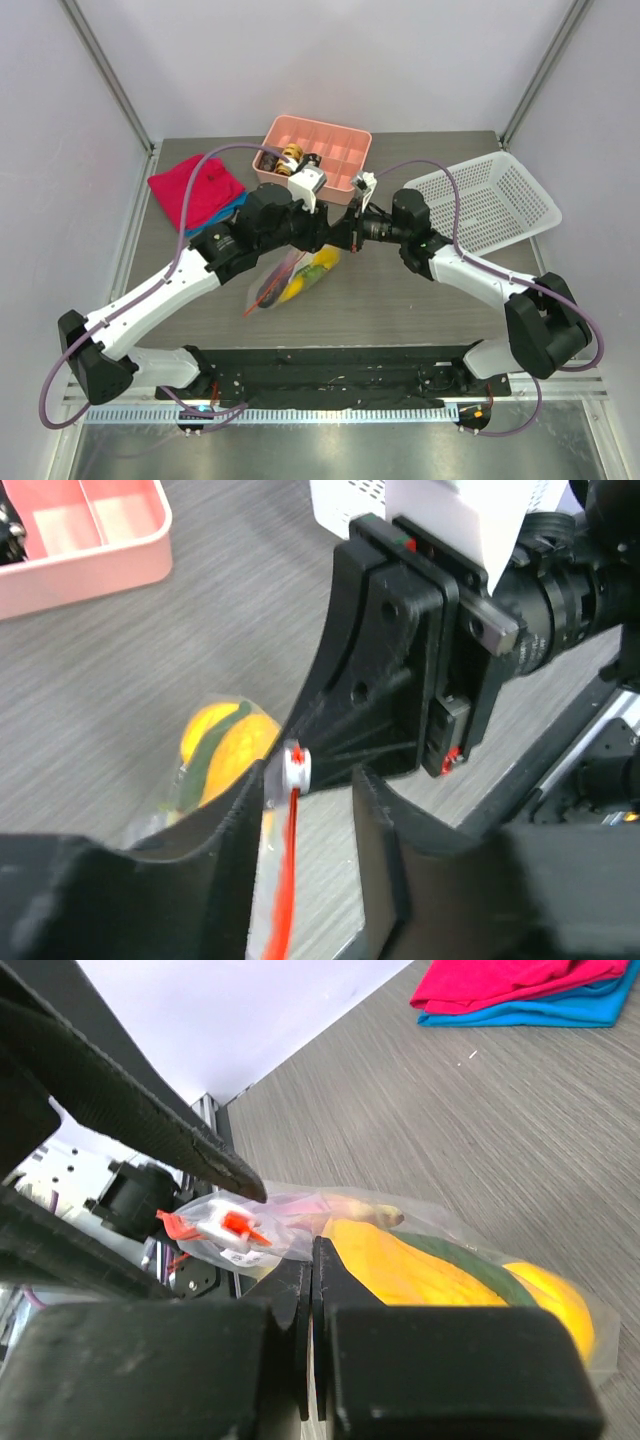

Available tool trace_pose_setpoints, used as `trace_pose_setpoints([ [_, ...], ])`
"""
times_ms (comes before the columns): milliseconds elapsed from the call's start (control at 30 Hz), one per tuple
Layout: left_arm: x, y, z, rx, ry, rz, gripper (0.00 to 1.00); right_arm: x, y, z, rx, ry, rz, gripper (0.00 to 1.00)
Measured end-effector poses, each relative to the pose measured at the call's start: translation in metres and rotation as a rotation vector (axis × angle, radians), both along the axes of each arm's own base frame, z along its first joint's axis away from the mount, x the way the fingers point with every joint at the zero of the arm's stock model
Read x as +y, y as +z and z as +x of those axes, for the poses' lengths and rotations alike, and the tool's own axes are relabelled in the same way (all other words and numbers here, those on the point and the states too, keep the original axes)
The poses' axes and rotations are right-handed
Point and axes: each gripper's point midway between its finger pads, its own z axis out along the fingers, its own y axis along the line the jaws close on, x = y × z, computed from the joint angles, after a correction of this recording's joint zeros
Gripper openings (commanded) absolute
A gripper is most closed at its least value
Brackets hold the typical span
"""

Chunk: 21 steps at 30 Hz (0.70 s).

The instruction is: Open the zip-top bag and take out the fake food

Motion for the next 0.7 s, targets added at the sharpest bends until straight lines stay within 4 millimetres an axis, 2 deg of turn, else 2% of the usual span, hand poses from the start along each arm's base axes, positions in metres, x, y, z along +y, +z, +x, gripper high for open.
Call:
trace_pose_setpoints([
  [67, 0.001, -0.001, -0.001, 0.004, 0.004, -0.003, 0.44, 0.000, 0.001, 0.000, 0.005, -0.005, 0.004, 0.01],
  [100, 0.002, -0.001, -0.001, 0.005, 0.007, -0.003, 0.38, 0.000, 0.002, 0.000, 0.006, -0.006, 0.006, 0.01],
  [300, 0.005, -0.002, 0.002, 0.008, 0.027, -0.001, 0.27, 0.000, 0.004, -0.001, 0.004, -0.001, 0.011, 0.01],
  [433, 0.007, -0.002, 0.004, 0.008, 0.036, 0.001, 0.13, 0.000, 0.004, -0.002, 0.004, 0.008, 0.011, 0.01],
  [500, 0.007, -0.004, 0.005, 0.011, 0.038, 0.004, 0.01, 0.001, 0.004, -0.004, 0.002, 0.016, 0.011, 0.01],
  [567, 0.006, -0.007, 0.006, 0.018, 0.034, 0.011, 0.00, 0.001, 0.003, -0.005, 0.000, 0.024, 0.009, 0.01],
  [700, 0.004, -0.015, 0.008, 0.031, 0.015, 0.033, 0.00, 0.000, -0.003, -0.010, -0.003, 0.054, -0.016, 0.53],
])
